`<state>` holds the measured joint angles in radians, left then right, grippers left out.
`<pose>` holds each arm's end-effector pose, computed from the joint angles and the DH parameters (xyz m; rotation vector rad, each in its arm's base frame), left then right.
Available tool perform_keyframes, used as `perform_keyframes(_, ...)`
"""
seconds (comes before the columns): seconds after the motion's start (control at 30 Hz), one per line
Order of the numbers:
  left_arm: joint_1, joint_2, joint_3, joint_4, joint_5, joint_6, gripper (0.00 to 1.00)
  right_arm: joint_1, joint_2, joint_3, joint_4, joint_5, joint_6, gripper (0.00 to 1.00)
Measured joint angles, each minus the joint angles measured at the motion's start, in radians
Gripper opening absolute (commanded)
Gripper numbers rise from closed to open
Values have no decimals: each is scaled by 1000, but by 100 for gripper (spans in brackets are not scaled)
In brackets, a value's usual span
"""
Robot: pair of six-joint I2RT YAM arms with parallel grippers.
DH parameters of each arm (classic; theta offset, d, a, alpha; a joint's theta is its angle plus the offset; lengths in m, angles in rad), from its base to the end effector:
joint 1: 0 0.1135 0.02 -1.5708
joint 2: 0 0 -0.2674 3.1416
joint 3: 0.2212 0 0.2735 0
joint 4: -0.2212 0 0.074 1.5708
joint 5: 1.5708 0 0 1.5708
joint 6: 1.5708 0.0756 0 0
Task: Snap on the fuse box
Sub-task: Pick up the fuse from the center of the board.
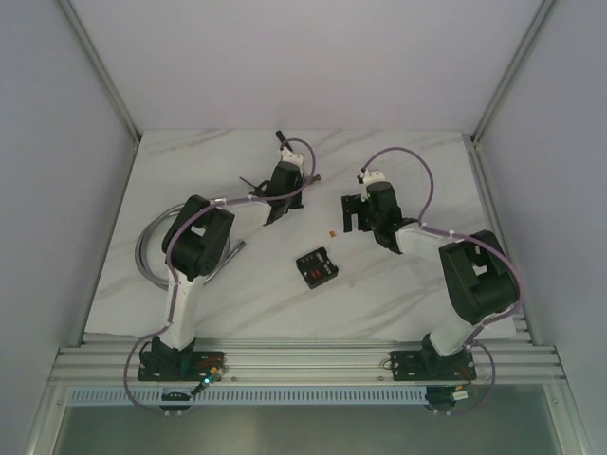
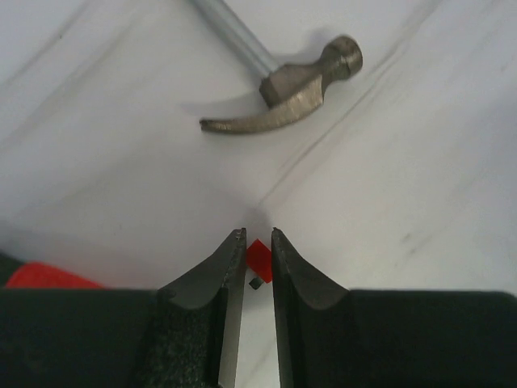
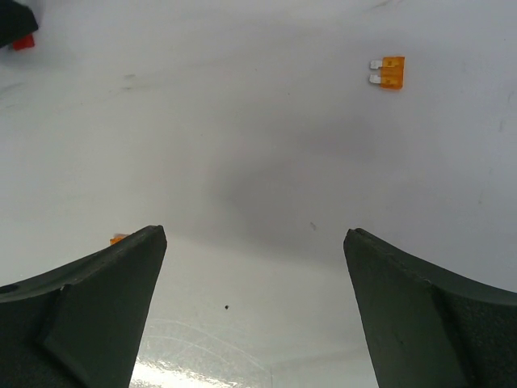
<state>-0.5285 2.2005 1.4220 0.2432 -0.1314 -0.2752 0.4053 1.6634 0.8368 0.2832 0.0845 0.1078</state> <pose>0.4693 -0.2626 0.1090 0.1888 2.1114 -0.3437 0.3678 0.1508 0.1469 -0.2640 2.1031 0.2167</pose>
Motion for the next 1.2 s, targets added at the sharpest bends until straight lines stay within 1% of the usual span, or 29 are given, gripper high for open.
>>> perform_keyframes(0.07,-19,-21,-31,-2,-37,0,25,-2,-3,-6,4,-2,0,100)
perform_keyframes(0.23,-58,-64,-95,-2,-95,-12,24,-7,-3,-20,17,-13,7,100)
perform_keyframes(0.4,-74,-146,-203,-10,-110,-50,25,-7,-8,-45,23,-25,14,100)
perform_keyframes(0.6,-76,-273,-346,-59,-105,-126,27,-7,-22,-63,25,-40,18,100)
perform_keyframes(0.77,-76,-322,-391,-90,-59,-173,31,-7,-30,-67,31,-47,18,100)
perform_keyframes(1.07,-79,-360,-428,-102,35,-235,39,-7,-40,-77,45,-49,19,100)
perform_keyframes(1.2,-96,-377,-443,-108,30,-240,51,-7,-40,-79,47,-51,18,100)
